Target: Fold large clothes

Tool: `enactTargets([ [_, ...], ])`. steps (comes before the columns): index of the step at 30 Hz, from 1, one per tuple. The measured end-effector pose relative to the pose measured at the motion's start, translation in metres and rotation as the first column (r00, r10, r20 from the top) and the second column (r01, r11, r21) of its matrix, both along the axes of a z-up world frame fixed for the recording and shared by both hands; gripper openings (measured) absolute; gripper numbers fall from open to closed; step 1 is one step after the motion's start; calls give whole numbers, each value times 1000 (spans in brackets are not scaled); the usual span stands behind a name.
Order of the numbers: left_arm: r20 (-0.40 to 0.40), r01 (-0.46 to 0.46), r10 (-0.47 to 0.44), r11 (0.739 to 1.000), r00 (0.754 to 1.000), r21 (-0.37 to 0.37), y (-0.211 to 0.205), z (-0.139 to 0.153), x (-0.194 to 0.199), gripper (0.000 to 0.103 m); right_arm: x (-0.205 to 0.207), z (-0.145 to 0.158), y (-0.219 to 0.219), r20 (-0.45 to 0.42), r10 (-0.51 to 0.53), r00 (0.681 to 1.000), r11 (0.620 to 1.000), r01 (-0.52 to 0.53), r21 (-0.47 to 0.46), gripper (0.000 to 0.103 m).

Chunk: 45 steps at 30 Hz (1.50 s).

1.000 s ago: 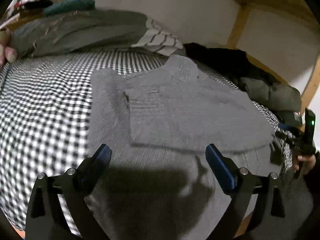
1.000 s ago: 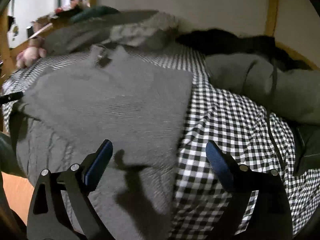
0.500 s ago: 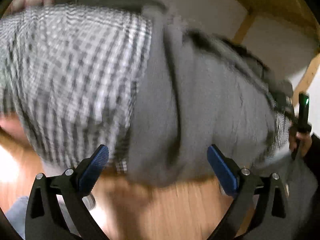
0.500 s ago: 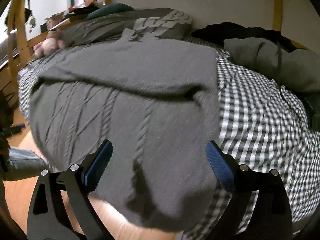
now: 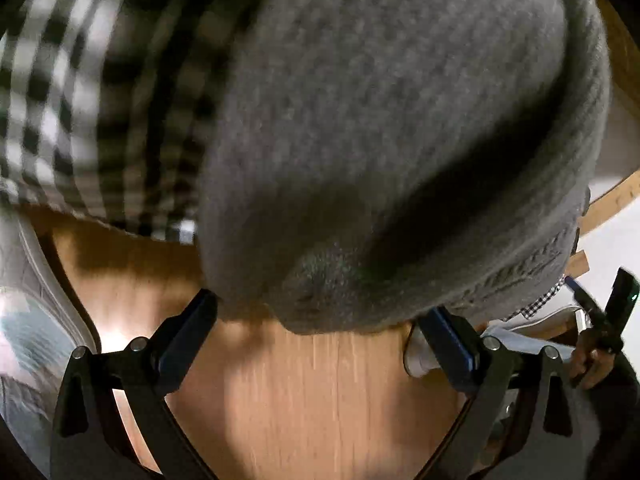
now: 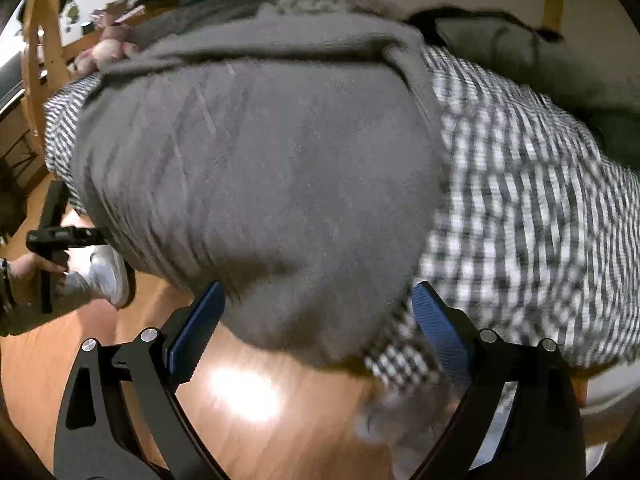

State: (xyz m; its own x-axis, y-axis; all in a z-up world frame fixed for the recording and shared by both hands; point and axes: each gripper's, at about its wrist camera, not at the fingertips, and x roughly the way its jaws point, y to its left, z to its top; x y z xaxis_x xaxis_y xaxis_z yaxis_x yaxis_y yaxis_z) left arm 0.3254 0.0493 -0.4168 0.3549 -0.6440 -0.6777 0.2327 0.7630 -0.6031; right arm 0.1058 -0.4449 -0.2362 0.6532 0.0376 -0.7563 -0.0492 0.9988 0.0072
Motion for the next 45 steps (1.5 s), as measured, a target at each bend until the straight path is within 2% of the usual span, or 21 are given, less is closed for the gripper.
enactTargets([
  [1,3,13,-13,1000,1000,3,-3,1,1,94,-2,-5,-3,-8,-5,1000,1000,5,4,94],
  [2,3,28,-28,1000,1000,-13,-5,3,4,67,-5,-11,-6,-15,-6,1000,1000,6,8,94],
  [3,-11,38,-39,998,999,-45,-2,2,1,25,-8,-19,-8,-27,0,1000,1000,0,9,94],
  [5,-36,54,-58,994,998,-92,-4,6,1,6,-14,-27,-9,-36,14,999,1000,-14,4,94],
  [11,-70,182,-194,973,979,-143,-25,44,-18,5,-19,-57,-12,-107,64,992,994,-54,94,94],
  [16,4,203,-208,950,978,-239,-15,108,-43,4,-14,-80,-19,-120,64,991,978,-38,205,93],
  [21,65,207,-196,928,978,-311,6,161,-67,4,0,-106,-32,-92,49,995,935,-14,353,93],
  [23,75,206,-192,922,979,-327,26,174,-76,4,7,-122,-36,-107,79,991,860,-14,510,93],
  [24,79,206,-190,921,979,-331,26,176,-80,4,10,-130,-35,-109,102,989,803,-17,596,93],
  [26,82,214,-198,919,977,-332,37,181,-84,4,15,-139,-33,-111,132,985,729,-20,684,91],
  [27,86,221,-204,921,975,-320,41,183,-83,4,17,-143,-31,-117,161,980,675,-22,737,69],
  [28,86,225,-209,923,974,-312,44,182,-83,4,19,-146,-29,-127,190,973,641,-25,767,56],
  [29,84,232,-216,922,973,-309,42,184,-84,4,20,-145,-25,-126,222,967,625,-42,780,37],
  [30,85,232,-216,925,973,-301,35,186,-86,4,20,-141,-22,-119,250,961,628,-67,775,12],
  [32,75,225,-212,934,974,-279,31,181,-86,4,18,-130,-17,-92,331,939,594,-132,793,7],
  [34,56,201,-193,953,980,-225,21,173,-82,4,10,-114,-16,-46,387,921,531,-182,828,7],
  [37,9,157,-157,977,987,-146,26,151,-79,5,-4,-75,-24,75,394,916,429,-256,866,7],
  [38,-4,131,-132,986,991,-108,30,144,-79,14,-8,-56,-29,126,377,917,390,-281,877,7],
  [40,-5,92,-92,993,996,-75,40,136,-80,66,-18,-35,-35,179,351,919,345,-304,888,7],
  [41,3,56,-56,996,998,-63,47,133,-81,98,-23,-25,-36,205,342,917,322,-319,892,7],
  [45,36,-96,100,990,994,-107,75,120,-83,98,-27,6,-25,279,319,906,259,-366,894,7],
])
